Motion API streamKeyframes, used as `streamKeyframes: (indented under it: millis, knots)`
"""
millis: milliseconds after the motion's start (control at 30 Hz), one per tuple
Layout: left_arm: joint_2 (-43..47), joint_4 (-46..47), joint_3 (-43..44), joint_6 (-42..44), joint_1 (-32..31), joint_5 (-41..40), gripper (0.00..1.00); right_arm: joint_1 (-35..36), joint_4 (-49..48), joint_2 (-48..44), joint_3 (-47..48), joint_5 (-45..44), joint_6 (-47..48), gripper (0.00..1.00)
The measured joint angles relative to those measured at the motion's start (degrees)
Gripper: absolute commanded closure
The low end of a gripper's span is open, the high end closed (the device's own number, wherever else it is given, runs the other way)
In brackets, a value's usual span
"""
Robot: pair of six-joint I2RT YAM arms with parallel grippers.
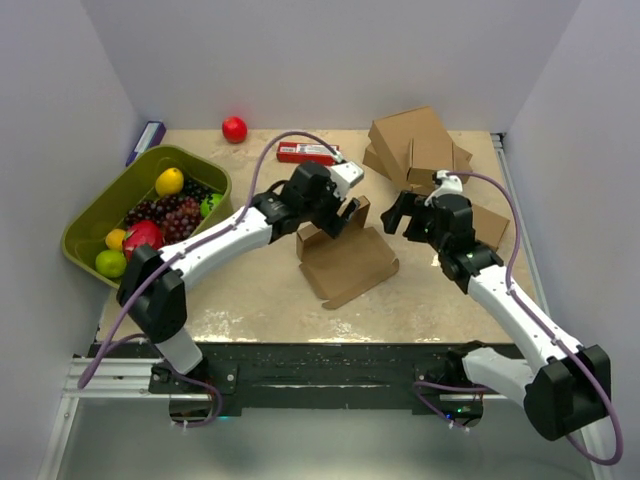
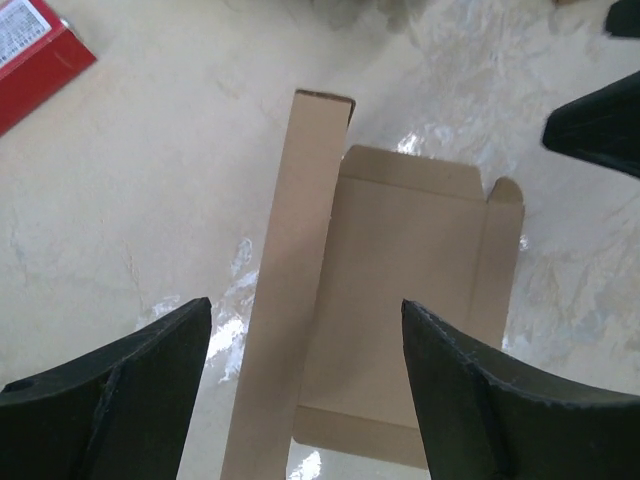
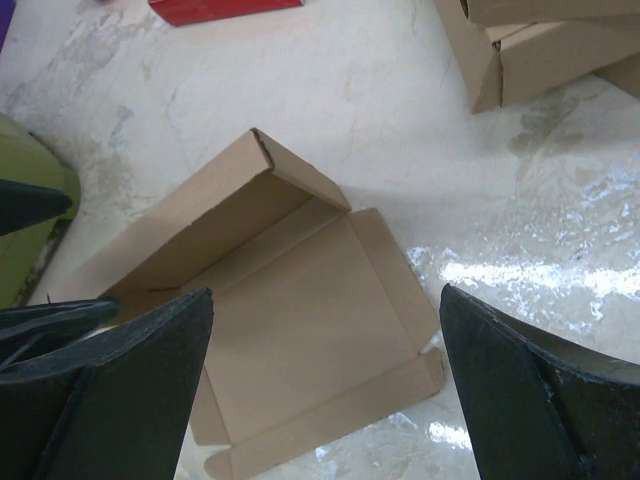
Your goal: Fold the paper box
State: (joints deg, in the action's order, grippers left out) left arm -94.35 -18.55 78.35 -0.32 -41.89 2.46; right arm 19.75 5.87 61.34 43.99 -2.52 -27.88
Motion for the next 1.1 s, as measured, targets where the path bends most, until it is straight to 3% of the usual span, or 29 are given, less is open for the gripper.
streamKeyframes:
  millis: [333,433,567,1100]
  knots:
    - [-7.78,-5.2,3.58,6.54,-5.33,-13.11,0.18,-0.26,3.8,-5.09,0.02,0.87,0.0,0.01]
    - [-9.77,-5.53,5.27,7.45,-5.42,-14.91,0.25,-0.26,4.15,-5.66,0.02,1.07,-0.02,0.01]
    - [-11.21,-5.95,5.81,7.89,-5.33,-15.98,0.47,-0.26,5.18,-6.58,0.02,1.03,-0.02,0.01]
    - [-11.37,-3.98,3.58,6.93,-1.9,-16.15,0.71,-0.26,10.8,-7.19,2.73,1.88,0.0,0.01]
